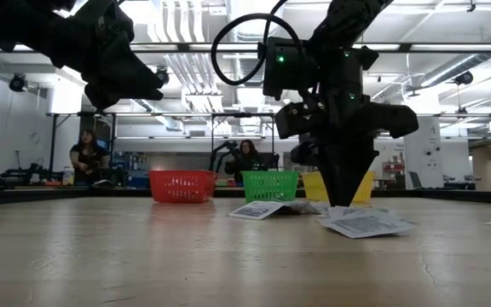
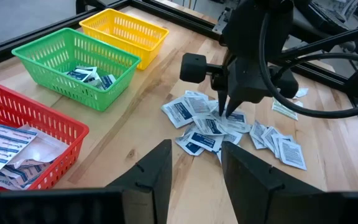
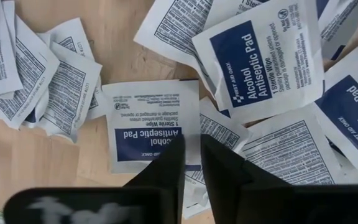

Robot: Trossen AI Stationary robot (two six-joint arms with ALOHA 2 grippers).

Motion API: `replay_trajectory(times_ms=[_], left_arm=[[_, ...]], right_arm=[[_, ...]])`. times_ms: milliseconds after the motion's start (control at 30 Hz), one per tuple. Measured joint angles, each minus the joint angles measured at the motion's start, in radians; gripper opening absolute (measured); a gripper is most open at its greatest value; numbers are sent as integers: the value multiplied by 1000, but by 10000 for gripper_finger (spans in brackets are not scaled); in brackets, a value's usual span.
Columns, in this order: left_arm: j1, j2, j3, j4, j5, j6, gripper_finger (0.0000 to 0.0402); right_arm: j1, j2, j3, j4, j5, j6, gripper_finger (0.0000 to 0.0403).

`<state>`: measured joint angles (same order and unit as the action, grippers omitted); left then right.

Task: Pick & Place First Aid Supplies
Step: Put the alcohol pad into the green basket

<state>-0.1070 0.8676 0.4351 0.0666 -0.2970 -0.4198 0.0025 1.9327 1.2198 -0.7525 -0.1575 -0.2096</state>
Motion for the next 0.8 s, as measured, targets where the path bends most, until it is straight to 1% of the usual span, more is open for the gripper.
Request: replay_trajectory(times_ms=[133,367,800], left_arm=[[0,0,0,0,0,0,133],[0,0,0,0,0,0,133],[0,0,0,0,0,1,133]], right_arm=[[0,0,0,-2,0,1,37],[0,0,1,-9,20,38,11],[-1,-36,0,-60,31,45,8]])
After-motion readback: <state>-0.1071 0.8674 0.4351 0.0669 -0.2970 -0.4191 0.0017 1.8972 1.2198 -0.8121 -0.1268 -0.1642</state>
